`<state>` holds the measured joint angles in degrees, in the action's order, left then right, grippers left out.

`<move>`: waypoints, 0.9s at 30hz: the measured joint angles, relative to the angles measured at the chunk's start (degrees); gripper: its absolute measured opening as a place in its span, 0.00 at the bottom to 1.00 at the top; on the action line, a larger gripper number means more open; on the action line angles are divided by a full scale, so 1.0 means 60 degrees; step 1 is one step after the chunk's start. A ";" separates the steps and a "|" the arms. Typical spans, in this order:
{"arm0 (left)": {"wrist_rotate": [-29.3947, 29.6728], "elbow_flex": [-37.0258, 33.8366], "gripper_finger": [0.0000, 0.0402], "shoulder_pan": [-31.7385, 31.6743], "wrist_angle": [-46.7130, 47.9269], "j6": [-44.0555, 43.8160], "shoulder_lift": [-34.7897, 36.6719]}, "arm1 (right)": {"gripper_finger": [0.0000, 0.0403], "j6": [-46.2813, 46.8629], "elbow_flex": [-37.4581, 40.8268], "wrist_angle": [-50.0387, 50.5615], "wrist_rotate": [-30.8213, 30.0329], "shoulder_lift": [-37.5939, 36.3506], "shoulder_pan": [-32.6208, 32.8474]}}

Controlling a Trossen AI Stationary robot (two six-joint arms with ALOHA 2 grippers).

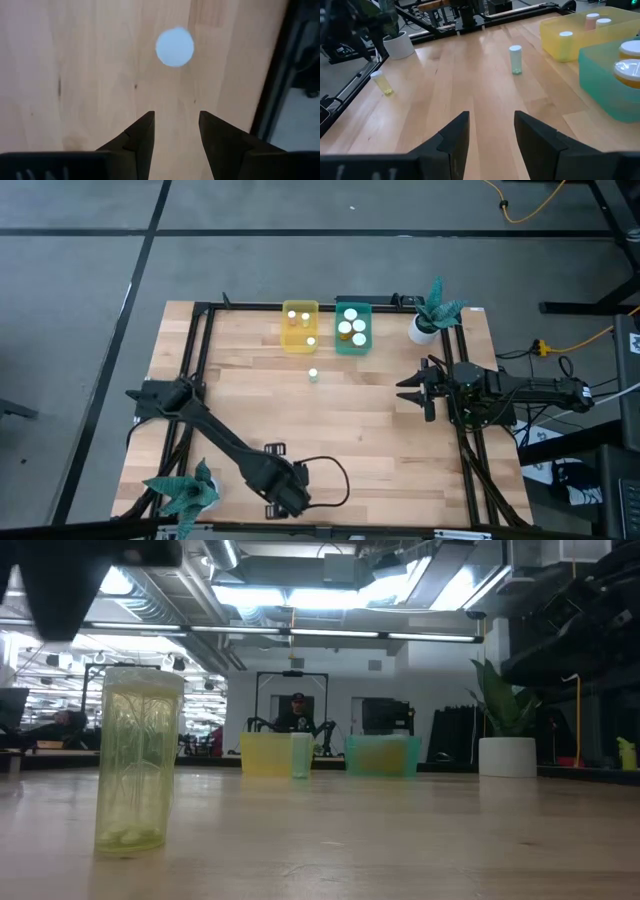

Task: Pick and place medicine bottles into bin by pill shape (circle, oval)
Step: Put the yellow tablet bottle into the yellow bin

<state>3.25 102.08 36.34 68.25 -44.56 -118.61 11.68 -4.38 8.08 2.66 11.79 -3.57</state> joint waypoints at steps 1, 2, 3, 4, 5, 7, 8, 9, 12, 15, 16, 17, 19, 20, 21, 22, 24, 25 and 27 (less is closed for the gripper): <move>-0.0023 0.0000 0.37 0.0003 0.0007 0.0004 -0.0125 | 0.39 0.0004 0.0000 0.0000 -0.0002 0.0000 0.0000; -0.0046 0.0000 0.37 0.0006 0.0011 0.0004 -0.0250 | 0.39 0.0005 0.0000 -0.0004 -0.0004 0.0000 0.0000; -0.0062 0.0000 0.37 0.0009 0.0006 0.0001 -0.0366 | 0.39 -0.0002 0.0000 -0.0004 -0.0002 0.0000 0.0000; -0.0068 0.0000 0.37 0.0007 0.0005 -0.0018 -0.0480 | 0.39 -0.0010 0.0000 0.0000 -0.0004 0.0000 0.0001; -0.0086 0.0000 0.37 0.0002 -0.0005 -0.0054 -0.0578 | 0.39 -0.0005 0.0000 -0.0004 -0.0004 0.0000 0.0004; -0.0198 0.0000 0.37 -0.0043 -0.0129 -0.0052 -0.0723 | 0.39 0.0005 0.0000 -0.0004 -0.0004 0.0000 0.0004; -0.0206 0.0000 0.37 -0.0061 -0.0212 -0.0051 -0.0773 | 0.39 -0.0005 0.0000 -0.0004 -0.0004 0.0000 0.0004; -0.0211 0.0000 0.37 -0.0085 -0.0274 -0.0051 -0.0800 | 0.39 -0.0010 0.0000 -0.0004 -0.0004 0.0000 0.0004; -0.0213 0.0003 0.38 -0.0198 -0.0375 -0.0004 -0.0811 | 0.39 -0.0005 0.0000 -0.0004 -0.0007 0.0000 0.0004; -0.0209 0.0004 0.41 -0.0346 -0.0298 0.0012 -0.0811 | 0.39 -0.0007 0.0000 -0.0004 -0.0007 0.0000 0.0004; -0.0213 0.0004 0.42 -0.0390 -0.0275 0.0015 -0.0803 | 0.39 0.0001 0.0000 -0.0004 -0.0007 0.0000 0.0004; -0.0213 0.0004 0.43 -0.0436 -0.0283 0.0017 -0.0798 | 0.39 0.0001 0.0000 -0.0004 -0.0007 0.0000 0.0004; -0.0216 0.0004 0.46 -0.0513 -0.0282 0.0016 -0.0797 | 0.39 -0.0012 0.0000 -0.0003 -0.0007 0.0000 0.0004; -0.0229 0.0004 0.47 -0.0553 -0.0288 0.0019 -0.0797 | 0.39 -0.0008 0.0000 -0.0004 -0.0007 0.0000 0.0004; -0.0239 0.0004 0.49 -0.0588 -0.0304 0.0019 -0.0797 | 0.39 -0.0003 0.0000 -0.0004 -0.0007 0.0000 0.0004; -0.0242 0.0004 0.50 -0.0615 -0.0327 0.0021 -0.0797 | 0.39 0.0001 0.0000 -0.0004 -0.0007 0.0000 0.0004; -0.0242 0.0004 0.53 -0.0629 -0.0379 0.0101 -0.0797 | 0.39 -0.0013 0.0000 -0.0004 -0.0008 0.0000 0.0004; -0.0242 0.0004 0.54 -0.0631 -0.0476 0.0247 -0.0797 | 0.39 -0.0010 0.0000 -0.0004 -0.0007 0.0000 0.0004; -0.0238 0.0004 0.56 -0.0616 -0.0893 0.0550 -0.0797 | 0.39 -0.0013 0.0000 -0.0004 -0.0007 0.0000 0.0004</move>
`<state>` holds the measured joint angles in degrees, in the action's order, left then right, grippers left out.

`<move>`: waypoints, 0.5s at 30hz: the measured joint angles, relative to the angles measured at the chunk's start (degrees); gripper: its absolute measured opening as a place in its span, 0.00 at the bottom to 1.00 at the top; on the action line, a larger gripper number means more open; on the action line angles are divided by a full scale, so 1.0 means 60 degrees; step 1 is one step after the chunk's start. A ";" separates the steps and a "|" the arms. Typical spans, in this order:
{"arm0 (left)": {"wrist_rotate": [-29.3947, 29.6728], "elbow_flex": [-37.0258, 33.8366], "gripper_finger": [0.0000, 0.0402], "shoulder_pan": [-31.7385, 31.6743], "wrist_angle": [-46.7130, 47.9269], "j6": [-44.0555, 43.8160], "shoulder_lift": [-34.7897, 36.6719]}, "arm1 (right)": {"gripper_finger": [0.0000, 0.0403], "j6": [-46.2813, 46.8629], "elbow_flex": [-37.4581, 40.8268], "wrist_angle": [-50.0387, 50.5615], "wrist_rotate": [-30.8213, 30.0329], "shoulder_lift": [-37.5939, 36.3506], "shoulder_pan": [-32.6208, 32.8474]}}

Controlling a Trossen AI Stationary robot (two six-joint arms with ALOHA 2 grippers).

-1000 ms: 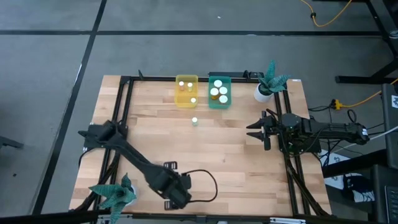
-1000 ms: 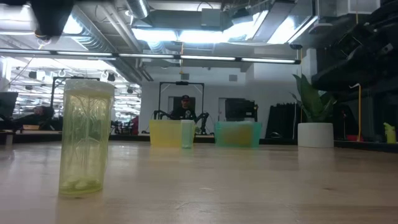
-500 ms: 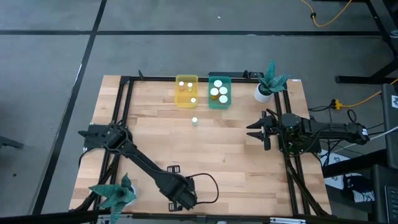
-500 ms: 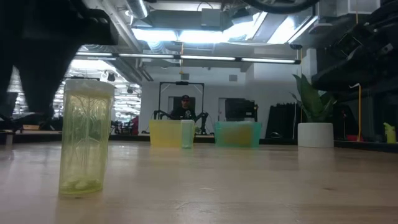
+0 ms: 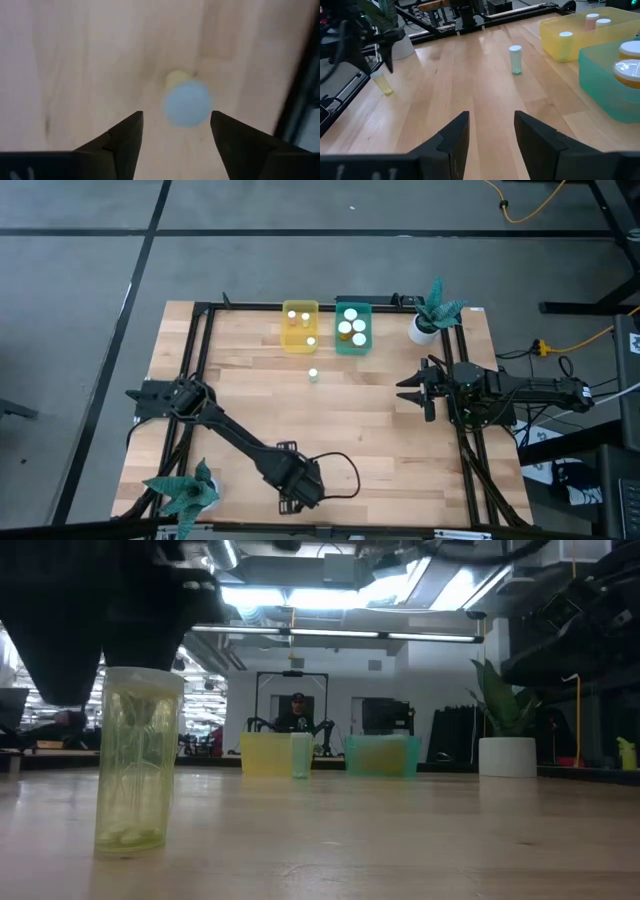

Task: Pick and place medicine bottles into bin by pill shape (circle, oval)
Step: Put the yellow tablet bottle into the yellow bin

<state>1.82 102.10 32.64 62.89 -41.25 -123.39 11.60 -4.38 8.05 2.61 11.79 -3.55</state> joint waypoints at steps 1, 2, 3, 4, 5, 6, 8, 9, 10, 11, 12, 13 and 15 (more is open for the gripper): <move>-0.0007 0.0000 0.57 0.0007 -0.0215 0.0179 0.0000 | 0.39 -0.0001 0.0000 0.0000 -0.0001 0.0000 -0.0001; -0.0004 0.0003 0.57 0.0007 -0.0408 0.0286 0.0000 | 0.39 -0.0001 0.0000 0.0000 0.0000 0.0000 0.0000; 0.0003 0.0004 0.58 0.0010 -0.0555 0.0397 0.0000 | 0.39 -0.0001 0.0000 0.0000 -0.0002 0.0000 0.0000; 0.0027 0.0007 0.58 0.0008 -0.0626 0.0424 0.0000 | 0.39 -0.0004 0.0000 0.0000 -0.0004 0.0000 0.0000; 0.0040 0.0010 0.58 -0.0006 -0.0638 0.0438 0.0000 | 0.39 -0.0002 0.0000 0.0000 -0.0002 0.0000 0.0000; 0.0068 0.0011 0.58 -0.0033 -0.0637 0.0440 0.0004 | 0.39 -0.0004 0.0000 0.0000 -0.0003 0.0000 0.0000; 0.0123 0.0011 0.57 -0.0081 -0.0641 0.0440 0.0004 | 0.39 -0.0004 0.0000 0.0000 -0.0003 0.0000 0.0000; 0.0183 0.0011 0.57 -0.0105 -0.0658 0.0440 0.0004 | 0.39 -0.0004 0.0000 0.0000 -0.0004 0.0000 0.0000; 0.0299 0.0011 0.57 -0.0127 -0.0687 0.0440 0.0004 | 0.39 -0.0004 0.0000 0.0000 -0.0004 0.0000 0.0000; 0.0398 0.0011 0.57 -0.0136 -0.0713 0.0438 0.0004 | 0.39 -0.0006 0.0000 0.0000 -0.0002 0.0000 0.0000; 0.0457 0.0011 0.57 -0.0143 -0.0721 0.0443 0.0004 | 0.39 -0.0006 0.0000 0.0000 -0.0001 0.0004 0.0000; 0.0480 0.0011 0.57 -0.0145 -0.0717 0.0454 0.0004 | 0.39 -0.0008 0.0000 0.0000 -0.0004 0.0001 0.0000; 0.0484 0.0011 0.57 -0.0138 -0.0717 0.0479 0.0004 | 0.39 -0.0008 0.0000 0.0000 -0.0004 0.0004 0.0000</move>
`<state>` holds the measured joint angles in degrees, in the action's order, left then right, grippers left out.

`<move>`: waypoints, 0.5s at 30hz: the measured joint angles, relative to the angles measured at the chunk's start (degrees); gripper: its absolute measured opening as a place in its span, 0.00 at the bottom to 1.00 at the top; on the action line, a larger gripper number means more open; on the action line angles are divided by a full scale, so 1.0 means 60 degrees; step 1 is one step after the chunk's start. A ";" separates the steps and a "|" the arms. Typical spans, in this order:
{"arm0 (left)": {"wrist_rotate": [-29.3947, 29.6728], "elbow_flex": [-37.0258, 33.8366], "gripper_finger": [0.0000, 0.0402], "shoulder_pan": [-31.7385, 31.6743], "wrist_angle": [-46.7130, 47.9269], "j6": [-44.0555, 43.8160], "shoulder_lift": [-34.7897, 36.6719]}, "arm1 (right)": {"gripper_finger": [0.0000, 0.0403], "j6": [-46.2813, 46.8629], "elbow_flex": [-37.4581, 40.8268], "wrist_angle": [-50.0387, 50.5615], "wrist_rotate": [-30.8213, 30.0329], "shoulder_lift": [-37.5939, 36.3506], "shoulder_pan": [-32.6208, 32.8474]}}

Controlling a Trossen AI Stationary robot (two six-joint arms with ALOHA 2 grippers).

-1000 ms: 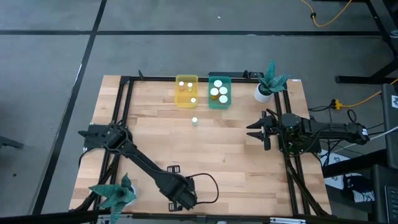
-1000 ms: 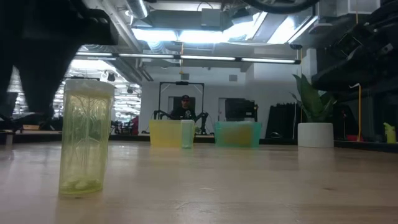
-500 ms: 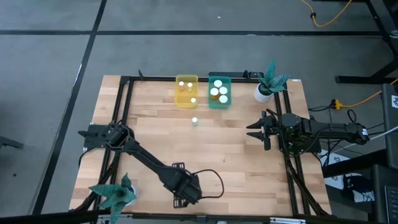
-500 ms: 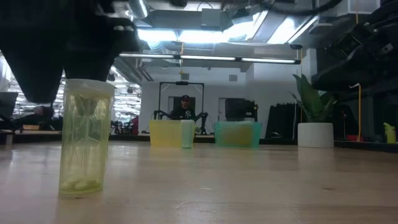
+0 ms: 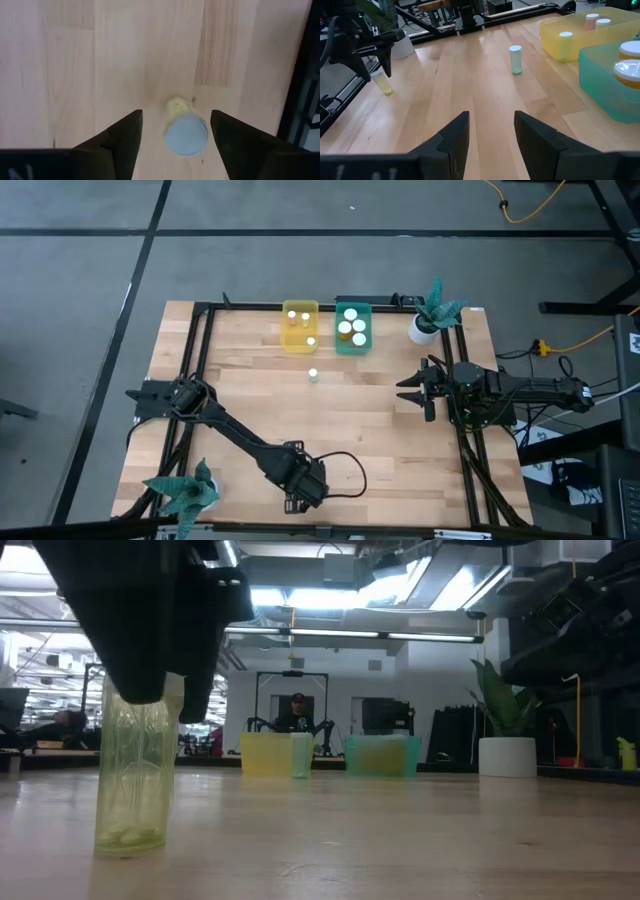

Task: Pick and place medicine bottles into bin by pill shape (circle, oval)
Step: Put the yellow tablet bottle into the yellow bin

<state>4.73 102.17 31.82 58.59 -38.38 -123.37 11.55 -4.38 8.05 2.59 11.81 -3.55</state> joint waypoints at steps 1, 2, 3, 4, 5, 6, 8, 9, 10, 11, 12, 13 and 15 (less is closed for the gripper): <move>-0.0014 0.0000 0.57 0.0003 0.0000 -0.0002 0.0000 | 0.39 0.0000 0.0000 0.0000 0.0002 0.0000 0.0000; -0.0071 0.0000 0.57 0.0003 0.0000 -0.0002 0.0000 | 0.39 0.0000 0.0000 0.0000 0.0000 0.0000 -0.0001; -0.0195 0.0000 0.57 0.0010 0.0000 -0.0002 0.0000 | 0.39 0.0000 0.0000 0.0000 0.0000 0.0000 0.0000; -0.0335 0.0000 0.57 0.0010 0.0000 0.0000 0.0000 | 0.39 0.0000 0.0000 0.0000 0.0001 -0.0001 -0.0001; -0.0418 0.0000 0.57 0.0024 0.0000 -0.0002 0.0000 | 0.39 0.0000 0.0000 0.0000 0.0000 0.0000 0.0000; -0.0432 0.0000 0.57 0.0037 0.0000 -0.0003 0.0000 | 0.39 0.0000 0.0000 0.0000 0.0000 0.0000 0.0000; -0.0418 0.0000 0.57 0.0040 0.0000 -0.0005 0.0000 | 0.39 0.0000 0.0000 0.0000 0.0003 0.0000 0.0000; -0.0415 0.0000 0.56 0.0040 0.0000 -0.0009 0.0000 | 0.39 0.0000 0.0000 0.0000 0.0000 0.0000 0.0000; -0.0392 0.0000 0.56 0.0040 0.0000 -0.0044 0.0000 | 0.39 0.0000 0.0000 0.0000 0.0003 0.0000 0.0000; -0.0379 0.0000 0.55 0.0040 0.0000 -0.0075 0.0000 | 0.39 0.0000 0.0000 0.0000 0.0002 0.0000 0.0000; -0.0378 0.0000 0.53 0.0032 0.0002 -0.0107 0.0000 | 0.39 0.0000 0.0000 0.0000 0.0000 0.0000 0.0000; -0.0378 0.0000 0.52 0.0022 0.0000 -0.0148 0.0002 | 0.39 0.0000 0.0000 0.0000 0.0001 0.0000 0.0000; -0.0374 0.0000 0.48 0.0010 0.0001 -0.0240 0.0004 | 0.39 0.0000 0.0000 0.0000 0.0001 0.0000 -0.0001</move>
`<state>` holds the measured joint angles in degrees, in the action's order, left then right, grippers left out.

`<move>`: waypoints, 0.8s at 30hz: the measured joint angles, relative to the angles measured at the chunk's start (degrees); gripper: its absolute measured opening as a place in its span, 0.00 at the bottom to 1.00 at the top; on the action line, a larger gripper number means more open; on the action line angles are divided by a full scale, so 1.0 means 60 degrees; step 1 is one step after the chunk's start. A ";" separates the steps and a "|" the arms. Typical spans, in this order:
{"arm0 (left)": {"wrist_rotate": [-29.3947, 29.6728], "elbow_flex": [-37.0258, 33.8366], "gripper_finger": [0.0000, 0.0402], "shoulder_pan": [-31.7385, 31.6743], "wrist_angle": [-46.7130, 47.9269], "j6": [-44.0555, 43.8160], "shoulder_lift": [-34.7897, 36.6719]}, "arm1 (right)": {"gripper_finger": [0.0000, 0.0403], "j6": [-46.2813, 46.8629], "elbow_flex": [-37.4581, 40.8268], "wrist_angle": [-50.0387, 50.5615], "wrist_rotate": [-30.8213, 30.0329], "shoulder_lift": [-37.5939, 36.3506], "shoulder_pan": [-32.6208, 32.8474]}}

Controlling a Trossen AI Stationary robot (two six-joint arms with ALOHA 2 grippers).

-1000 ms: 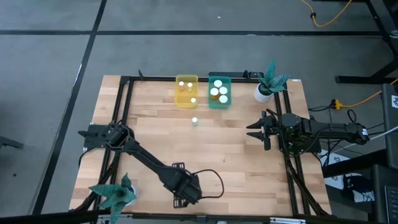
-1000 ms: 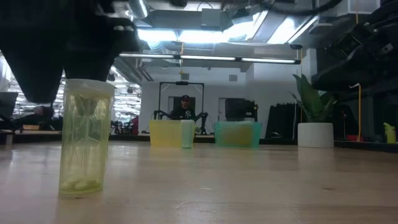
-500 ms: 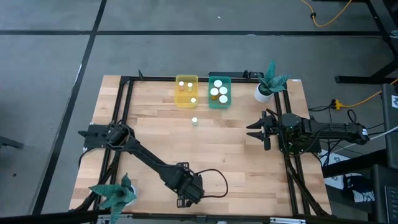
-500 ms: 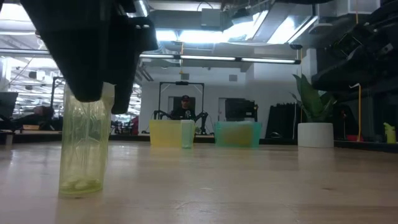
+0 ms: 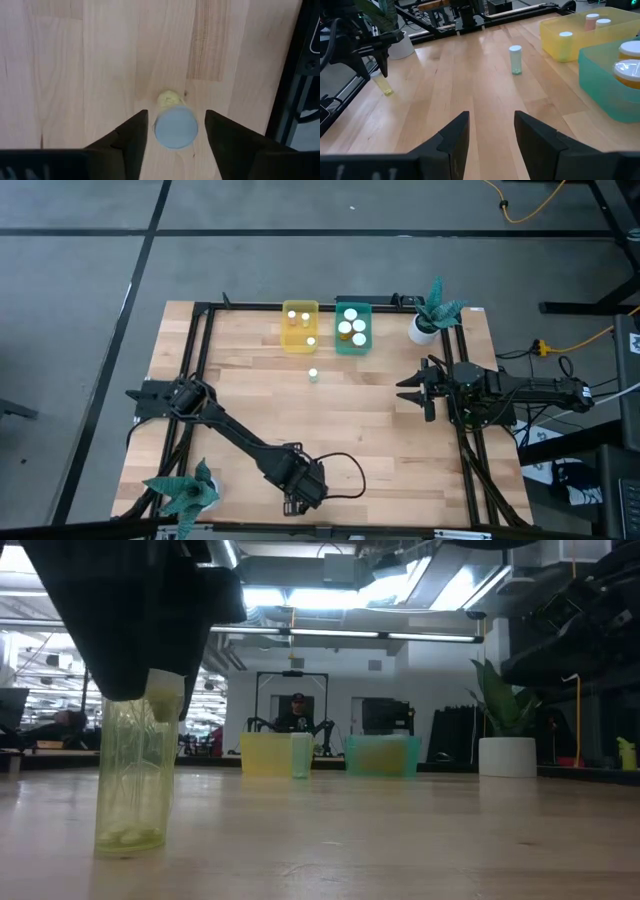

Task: Pick and place medicine bottles into bin by pill shape (circle, oval)
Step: Put the yellow tablet bottle into the yellow bin

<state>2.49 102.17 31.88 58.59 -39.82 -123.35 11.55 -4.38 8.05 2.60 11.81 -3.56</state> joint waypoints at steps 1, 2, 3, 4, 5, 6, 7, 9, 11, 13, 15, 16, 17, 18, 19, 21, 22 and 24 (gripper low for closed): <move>-0.0001 0.0000 0.45 0.0000 0.0003 -0.0016 0.0000 | 0.39 0.0000 0.0000 0.0000 0.0001 0.0000 -0.0001; -0.0001 0.0000 0.43 0.0000 0.0003 -0.0013 0.0000 | 0.39 0.0000 0.0000 0.0000 -0.0001 0.0000 0.0001; -0.0001 0.0000 0.41 0.0000 0.0003 -0.0017 0.0000 | 0.39 0.0000 0.0000 0.0000 -0.0001 0.0000 0.0001; 0.0003 0.0000 0.39 0.0000 0.0003 -0.0020 0.0000 | 0.39 0.0000 0.0000 0.0000 0.0002 0.0000 0.0001; 0.0003 0.0000 0.36 0.0000 0.0003 -0.0027 0.0000 | 0.39 0.0000 0.0000 0.0000 -0.0001 0.0000 0.0001; 0.0002 0.0000 0.34 0.0000 0.0000 -0.0038 0.0003 | 0.39 0.0000 0.0000 0.0000 0.0002 0.0000 0.0001; 0.0013 0.0000 0.32 0.0000 0.0002 -0.0042 0.0007 | 0.39 0.0000 0.0000 0.0000 0.0002 0.0000 0.0001; 0.0223 0.0000 0.27 0.0000 -0.0001 -0.0005 0.0011 | 0.39 0.0000 0.0000 0.0000 0.0000 0.0000 0.0001; 0.0385 0.0000 0.24 0.0000 0.0013 0.0302 0.0067 | 0.39 0.0000 0.0000 0.0000 -0.0001 0.0000 0.0001; 0.0414 0.0000 0.22 -0.0060 0.0028 0.0504 0.0242 | 0.39 0.0000 0.0000 0.0000 0.0002 0.0000 0.0001; 0.0411 0.0000 0.22 -0.0190 0.0113 0.0530 0.0530 | 0.39 0.0000 0.0000 -0.0004 -0.0001 0.0000 0.0001; 0.0418 0.0000 0.22 -0.0283 0.0262 0.0602 0.0692 | 0.39 0.0000 0.0000 0.0000 0.0003 0.0000 0.0001; 0.0423 0.0000 0.22 -0.0387 0.0396 0.0710 0.0886 | 0.39 0.0000 0.0000 0.0000 0.0000 0.0000 0.0001; 0.0451 0.0000 0.22 -0.0500 0.0563 0.0837 0.1091 | 0.39 0.0000 0.0000 0.0000 -0.0001 0.0000 0.0001; 0.0470 0.0000 0.22 -0.0641 0.0749 0.0968 0.1304 | 0.39 0.0000 0.0000 -0.0004 -0.0001 0.0000 0.0001; 0.0696 0.0004 0.22 -0.0965 0.1313 0.1199 0.1766 | 0.39 0.0000 0.0000 0.0003 0.0001 0.0000 0.0001; 0.0905 0.0012 0.22 -0.1179 0.1614 0.1321 0.1956 | 0.39 0.0000 0.0000 -0.0004 0.0000 0.0000 0.0001; 0.1418 0.0015 0.22 -0.1713 0.2304 0.1607 0.2300 | 0.39 0.0000 0.0000 0.0000 -0.0001 0.0000 0.0001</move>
<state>10.99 102.26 21.60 72.42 -30.18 -109.55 11.55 -4.38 8.05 2.59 11.81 -3.55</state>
